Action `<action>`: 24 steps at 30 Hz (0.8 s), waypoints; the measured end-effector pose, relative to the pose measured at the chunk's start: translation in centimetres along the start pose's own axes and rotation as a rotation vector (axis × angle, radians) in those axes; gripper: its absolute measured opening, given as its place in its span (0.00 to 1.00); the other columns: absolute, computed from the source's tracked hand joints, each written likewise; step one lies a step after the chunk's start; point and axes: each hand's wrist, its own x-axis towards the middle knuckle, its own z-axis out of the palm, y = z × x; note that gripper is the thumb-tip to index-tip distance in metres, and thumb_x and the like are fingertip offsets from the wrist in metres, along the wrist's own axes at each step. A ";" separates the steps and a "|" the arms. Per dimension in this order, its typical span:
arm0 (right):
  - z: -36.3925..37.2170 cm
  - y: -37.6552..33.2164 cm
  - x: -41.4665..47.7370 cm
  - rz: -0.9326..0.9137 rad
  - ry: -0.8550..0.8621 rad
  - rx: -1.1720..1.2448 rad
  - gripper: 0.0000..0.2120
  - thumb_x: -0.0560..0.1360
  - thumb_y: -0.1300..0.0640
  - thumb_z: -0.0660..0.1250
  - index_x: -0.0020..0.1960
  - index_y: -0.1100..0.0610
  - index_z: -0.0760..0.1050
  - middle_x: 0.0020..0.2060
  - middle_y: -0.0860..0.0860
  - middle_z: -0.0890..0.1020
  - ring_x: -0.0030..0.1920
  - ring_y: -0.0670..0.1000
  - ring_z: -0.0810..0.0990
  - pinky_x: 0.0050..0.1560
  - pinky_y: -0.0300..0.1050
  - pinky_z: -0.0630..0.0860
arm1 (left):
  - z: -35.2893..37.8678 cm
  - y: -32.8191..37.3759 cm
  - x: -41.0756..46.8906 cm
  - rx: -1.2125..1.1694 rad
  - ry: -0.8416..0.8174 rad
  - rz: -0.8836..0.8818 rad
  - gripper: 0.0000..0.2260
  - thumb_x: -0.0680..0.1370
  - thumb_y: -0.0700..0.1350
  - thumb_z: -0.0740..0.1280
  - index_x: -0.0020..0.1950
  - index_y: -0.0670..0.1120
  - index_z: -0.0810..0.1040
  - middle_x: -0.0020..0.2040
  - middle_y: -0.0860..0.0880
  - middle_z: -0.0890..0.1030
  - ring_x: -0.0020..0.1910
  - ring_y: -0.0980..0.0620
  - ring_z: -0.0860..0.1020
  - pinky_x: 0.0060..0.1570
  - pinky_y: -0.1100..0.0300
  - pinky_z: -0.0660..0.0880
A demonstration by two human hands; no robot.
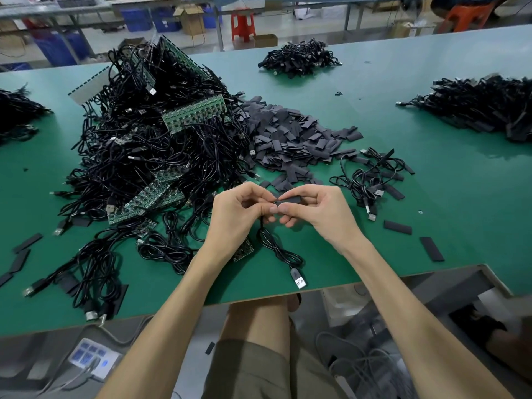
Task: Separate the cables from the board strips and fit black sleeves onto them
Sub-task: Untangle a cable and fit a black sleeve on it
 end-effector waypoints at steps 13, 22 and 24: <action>0.1 -0.3 -0.1 0.012 0.013 -0.027 0.09 0.73 0.66 0.77 0.52 0.66 0.83 0.39 0.63 0.87 0.36 0.58 0.86 0.42 0.45 0.84 | 0.0 0.2 0.0 0.070 -0.011 0.022 0.04 0.74 0.31 0.74 0.44 0.38 0.82 0.36 0.46 0.83 0.33 0.47 0.81 0.37 0.55 0.81; 0.3 -0.4 -0.2 0.020 -0.002 0.000 0.06 0.73 0.67 0.76 0.50 0.65 0.84 0.37 0.62 0.86 0.34 0.54 0.86 0.39 0.42 0.83 | 0.0 0.4 -0.1 0.080 0.002 0.008 0.04 0.74 0.29 0.73 0.44 0.37 0.83 0.36 0.43 0.82 0.32 0.47 0.81 0.36 0.53 0.81; 0.2 -0.4 -0.2 0.022 -0.002 0.002 0.06 0.74 0.67 0.76 0.50 0.65 0.84 0.36 0.61 0.86 0.34 0.54 0.86 0.39 0.42 0.82 | 0.0 0.5 -0.1 0.083 0.006 0.006 0.04 0.75 0.29 0.72 0.44 0.37 0.83 0.36 0.43 0.82 0.32 0.47 0.81 0.37 0.53 0.81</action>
